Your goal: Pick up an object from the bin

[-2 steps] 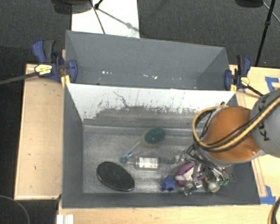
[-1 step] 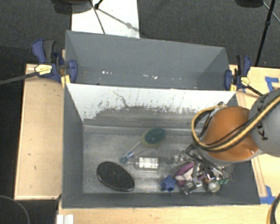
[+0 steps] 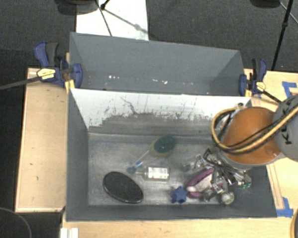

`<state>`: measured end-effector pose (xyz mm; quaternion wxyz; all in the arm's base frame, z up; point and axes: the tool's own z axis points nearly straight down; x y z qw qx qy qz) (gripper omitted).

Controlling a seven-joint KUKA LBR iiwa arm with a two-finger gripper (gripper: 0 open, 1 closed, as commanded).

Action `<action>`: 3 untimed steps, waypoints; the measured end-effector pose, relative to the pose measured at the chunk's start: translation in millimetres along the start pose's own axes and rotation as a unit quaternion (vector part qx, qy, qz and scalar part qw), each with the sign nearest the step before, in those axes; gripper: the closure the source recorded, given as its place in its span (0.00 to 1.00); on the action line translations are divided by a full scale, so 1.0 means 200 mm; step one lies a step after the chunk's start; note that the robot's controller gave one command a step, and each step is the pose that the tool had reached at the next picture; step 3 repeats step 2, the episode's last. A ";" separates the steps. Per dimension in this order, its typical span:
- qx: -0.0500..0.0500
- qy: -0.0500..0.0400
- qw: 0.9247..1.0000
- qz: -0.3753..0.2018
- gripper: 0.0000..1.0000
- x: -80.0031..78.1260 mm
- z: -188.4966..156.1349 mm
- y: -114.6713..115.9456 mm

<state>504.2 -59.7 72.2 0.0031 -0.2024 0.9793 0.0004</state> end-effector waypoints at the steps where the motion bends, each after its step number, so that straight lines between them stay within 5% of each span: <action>1: 0.001 -0.002 1.000 0.001 1.00 -0.01 -0.01 0.00; 2: 0.002 0.000 0.998 -0.063 1.00 0.10 -0.91 -0.22; 3: 0.002 0.000 0.998 -0.063 1.00 0.10 -0.91 -0.22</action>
Offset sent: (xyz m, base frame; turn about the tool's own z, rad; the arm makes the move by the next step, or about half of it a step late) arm 0.0000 0.0000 0.0000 0.0000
